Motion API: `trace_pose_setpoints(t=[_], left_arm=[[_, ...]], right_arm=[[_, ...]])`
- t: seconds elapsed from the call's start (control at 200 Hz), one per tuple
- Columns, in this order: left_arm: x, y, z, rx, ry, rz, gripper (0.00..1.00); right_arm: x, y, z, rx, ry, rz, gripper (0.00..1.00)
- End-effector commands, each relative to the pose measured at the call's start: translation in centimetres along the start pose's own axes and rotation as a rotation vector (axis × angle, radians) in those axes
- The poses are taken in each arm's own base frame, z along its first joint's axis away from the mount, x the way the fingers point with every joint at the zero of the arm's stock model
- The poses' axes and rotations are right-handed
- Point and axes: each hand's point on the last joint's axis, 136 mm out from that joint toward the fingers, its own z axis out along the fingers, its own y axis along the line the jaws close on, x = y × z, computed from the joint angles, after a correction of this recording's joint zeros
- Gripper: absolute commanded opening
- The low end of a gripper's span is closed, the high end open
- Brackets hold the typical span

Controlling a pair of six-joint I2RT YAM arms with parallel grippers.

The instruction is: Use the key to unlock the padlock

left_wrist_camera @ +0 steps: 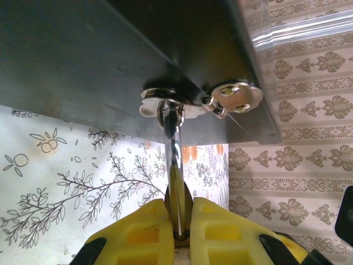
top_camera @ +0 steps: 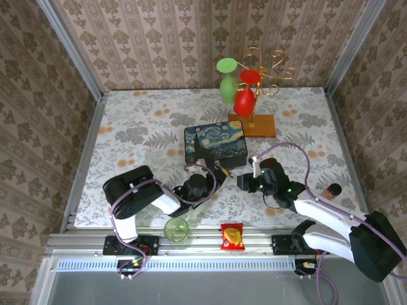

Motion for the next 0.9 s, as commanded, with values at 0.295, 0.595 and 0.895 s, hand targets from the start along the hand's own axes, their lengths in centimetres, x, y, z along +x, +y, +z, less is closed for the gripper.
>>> trace_pose_setpoints(t=[0.295,0.595,0.895], left_arm=[[-0.2,-4.1,-1.2,0.108,0.003,0.009,0.0],[0.5,-5.3,-1.6,0.137,0.027,-0.003,0.0],[0.6,-4.9,-1.8,0.13,0.028,-0.006,0.0]], right_arm=[[-1.4,0.1,1.6,0.147,-0.03,-0.313,0.44],[-2.7,2.0,2.9,0.132,-0.09,-0.396,0.35],[-2.7,2.8,2.9,0.098,-0.105,-0.404,0.15]])
